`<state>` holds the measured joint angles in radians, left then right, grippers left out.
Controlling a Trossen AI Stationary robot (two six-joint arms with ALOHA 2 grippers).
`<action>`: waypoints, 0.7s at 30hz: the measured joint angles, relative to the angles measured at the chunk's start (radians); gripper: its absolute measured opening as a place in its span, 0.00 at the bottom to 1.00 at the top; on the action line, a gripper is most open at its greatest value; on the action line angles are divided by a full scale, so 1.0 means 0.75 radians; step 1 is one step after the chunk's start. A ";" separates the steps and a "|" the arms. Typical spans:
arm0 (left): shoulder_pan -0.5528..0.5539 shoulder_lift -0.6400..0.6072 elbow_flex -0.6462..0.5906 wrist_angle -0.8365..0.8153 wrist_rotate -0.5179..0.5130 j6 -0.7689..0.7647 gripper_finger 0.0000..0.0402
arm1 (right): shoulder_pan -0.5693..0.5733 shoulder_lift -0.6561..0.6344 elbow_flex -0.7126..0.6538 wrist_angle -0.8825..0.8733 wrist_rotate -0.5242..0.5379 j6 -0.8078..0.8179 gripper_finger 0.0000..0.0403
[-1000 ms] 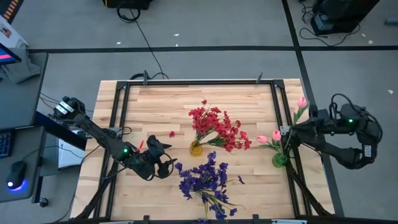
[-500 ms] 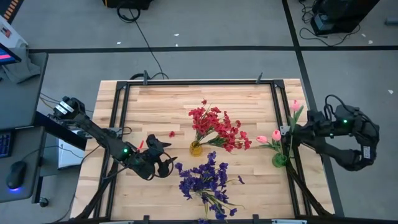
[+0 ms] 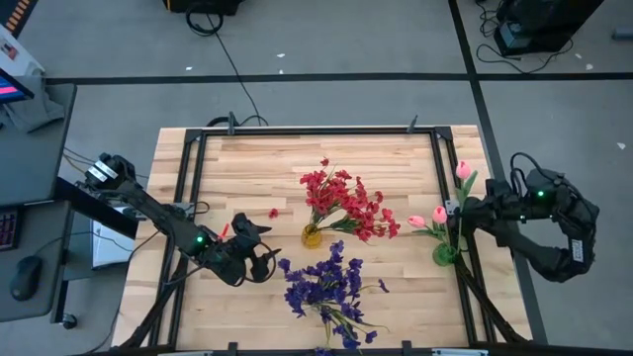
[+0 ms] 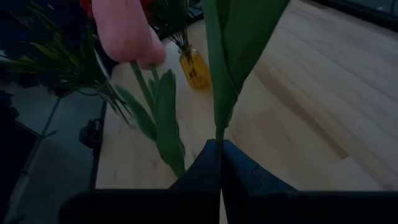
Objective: Sort flowers into vase by color
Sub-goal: Put the pink tulip into the green vase
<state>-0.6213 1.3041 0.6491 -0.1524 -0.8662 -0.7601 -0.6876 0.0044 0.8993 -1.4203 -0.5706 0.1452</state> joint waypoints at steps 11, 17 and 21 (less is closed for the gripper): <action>0.000 0.037 0.000 -0.001 -0.030 0.001 0.83 | -0.107 0.001 0.000 0.014 -0.015 -0.055 0.02; 0.000 0.104 0.000 0.054 -0.035 -0.003 0.83 | -0.157 0.001 0.000 -0.040 -0.044 -0.079 0.02; 0.000 0.141 0.000 0.111 -0.039 -0.003 0.83 | -0.190 0.001 0.000 -0.076 -0.057 -0.110 0.02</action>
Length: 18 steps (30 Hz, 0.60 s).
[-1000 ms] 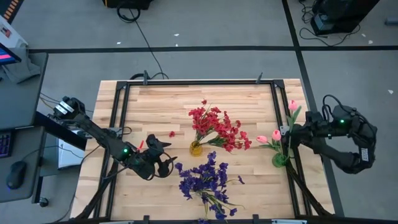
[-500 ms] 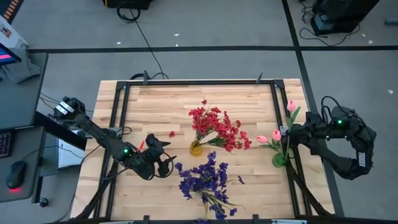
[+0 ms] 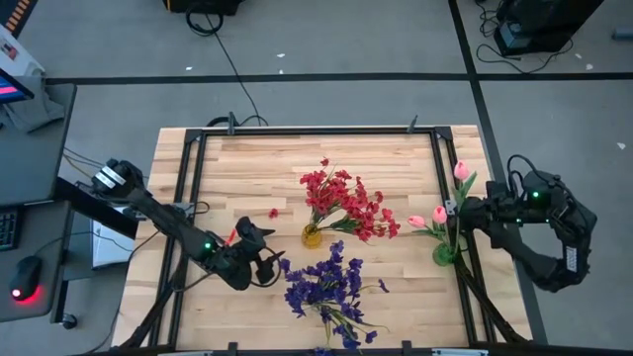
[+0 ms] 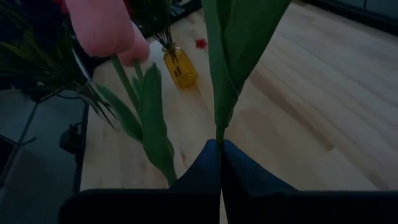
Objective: Sort flowers into vase by color
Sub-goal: Put the pink tulip into the green vase
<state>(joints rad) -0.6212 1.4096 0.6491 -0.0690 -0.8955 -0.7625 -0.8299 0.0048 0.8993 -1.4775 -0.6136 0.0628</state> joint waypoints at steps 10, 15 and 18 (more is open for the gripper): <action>0.000 0.007 0.000 0.009 -0.031 0.003 0.83 | -0.096 0.000 0.000 0.020 -0.022 -0.061 0.02; 0.000 0.007 0.000 0.007 -0.030 0.004 0.83 | -0.148 0.000 0.000 -0.015 -0.079 -0.107 0.02; 0.000 0.007 0.000 0.007 -0.030 0.011 0.83 | -0.168 0.000 0.000 -0.059 -0.085 -0.148 0.02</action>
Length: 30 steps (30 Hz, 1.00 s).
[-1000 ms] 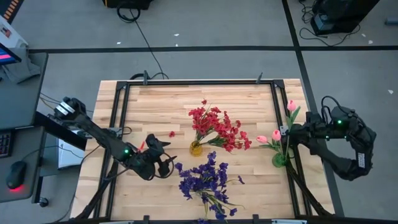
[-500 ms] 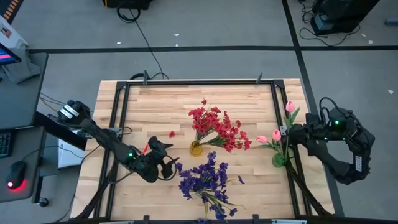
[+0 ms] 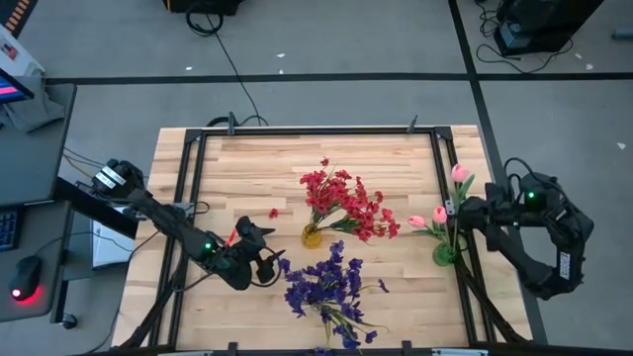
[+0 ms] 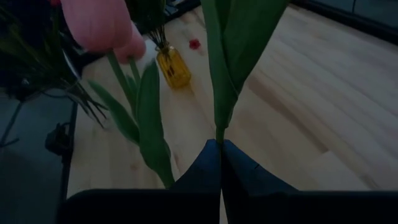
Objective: Sort flowers into vase by color
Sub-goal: Put the pink tulip into the green vase
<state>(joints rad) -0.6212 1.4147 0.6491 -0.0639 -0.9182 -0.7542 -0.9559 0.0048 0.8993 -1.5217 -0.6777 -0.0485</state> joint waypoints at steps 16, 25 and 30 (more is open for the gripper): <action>0.000 0.000 0.000 0.012 0.001 0.027 0.83 | -0.004 0.000 0.000 -0.030 0.004 -0.047 0.05; 0.000 0.000 0.000 0.012 0.002 0.027 0.83 | 0.000 0.001 0.000 -0.038 -0.023 -0.040 0.16; 0.000 -0.001 0.000 0.012 0.002 0.027 0.83 | 0.010 0.001 0.000 -0.039 -0.057 -0.040 0.19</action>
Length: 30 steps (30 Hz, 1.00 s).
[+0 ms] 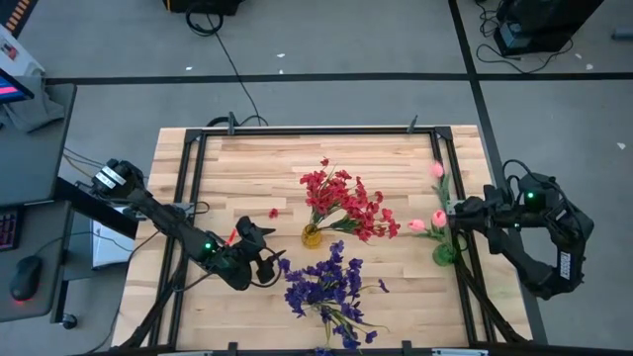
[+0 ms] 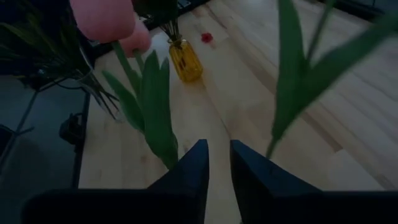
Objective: Sort flowers into vase by color
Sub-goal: Put the pink tulip into the green vase
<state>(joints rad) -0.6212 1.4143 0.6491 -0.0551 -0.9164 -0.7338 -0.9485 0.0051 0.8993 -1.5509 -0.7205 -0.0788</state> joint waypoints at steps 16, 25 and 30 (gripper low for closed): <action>0.000 0.000 0.000 0.001 0.001 -0.001 0.83 | 0.021 0.000 0.034 0.232 0.199 0.078 0.18; 0.000 0.000 0.000 0.006 0.000 -0.003 0.83 | 0.043 0.002 -0.010 0.269 0.343 0.113 0.23; 0.000 0.000 0.000 0.013 -0.001 -0.003 0.83 | 0.043 0.002 -0.022 0.330 0.377 0.135 0.36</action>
<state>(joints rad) -0.6215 1.4143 0.6491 -0.0457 -0.9169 -0.7361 -0.9161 0.0067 0.8825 -1.3033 -0.4379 0.0227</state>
